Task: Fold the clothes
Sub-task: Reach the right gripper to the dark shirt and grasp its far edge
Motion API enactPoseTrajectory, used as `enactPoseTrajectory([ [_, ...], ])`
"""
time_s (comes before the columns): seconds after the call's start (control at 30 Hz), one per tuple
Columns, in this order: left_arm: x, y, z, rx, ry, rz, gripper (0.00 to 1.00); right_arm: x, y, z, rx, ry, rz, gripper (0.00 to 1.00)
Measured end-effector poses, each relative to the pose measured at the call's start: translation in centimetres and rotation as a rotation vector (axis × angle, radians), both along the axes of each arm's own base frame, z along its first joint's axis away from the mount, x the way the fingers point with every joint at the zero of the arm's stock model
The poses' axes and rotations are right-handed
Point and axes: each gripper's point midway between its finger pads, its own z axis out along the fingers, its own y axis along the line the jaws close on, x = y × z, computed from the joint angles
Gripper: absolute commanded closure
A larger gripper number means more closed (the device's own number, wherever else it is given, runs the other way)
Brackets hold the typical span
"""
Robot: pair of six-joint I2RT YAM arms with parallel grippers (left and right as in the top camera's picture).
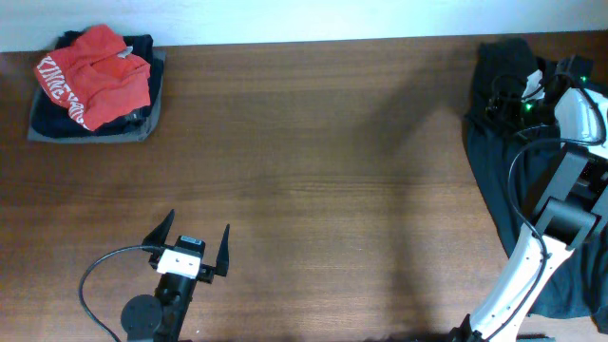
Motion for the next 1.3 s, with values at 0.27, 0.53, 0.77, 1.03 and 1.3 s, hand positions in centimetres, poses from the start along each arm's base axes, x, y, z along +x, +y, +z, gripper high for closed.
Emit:
enactPoseTrajectory([
  [0.27,0.0,0.0,0.0,0.0,0.0,0.0,0.01,0.5,0.6,-0.1,-0.003,-0.014,0.012,0.28],
  [0.53,0.0,0.0,0.0,0.0,0.0,0.0,0.01,1.2,2.5,-0.8,-0.045,0.0,0.049,0.26],
  [0.77,0.0,0.0,0.0,0.0,0.0,0.0,0.01,1.2,2.2,-1.0,-0.059,0.018,0.01,0.55],
  [1.03,0.0,0.0,0.0,0.0,0.0,0.0,0.01,1.0,1.9,-1.2,-0.065,0.036,-0.02,0.87],
  [1.3,0.0,0.0,0.0,0.0,0.0,0.0,0.01,1.5,3.4,-0.6,0.026,0.002,-0.008,0.96],
])
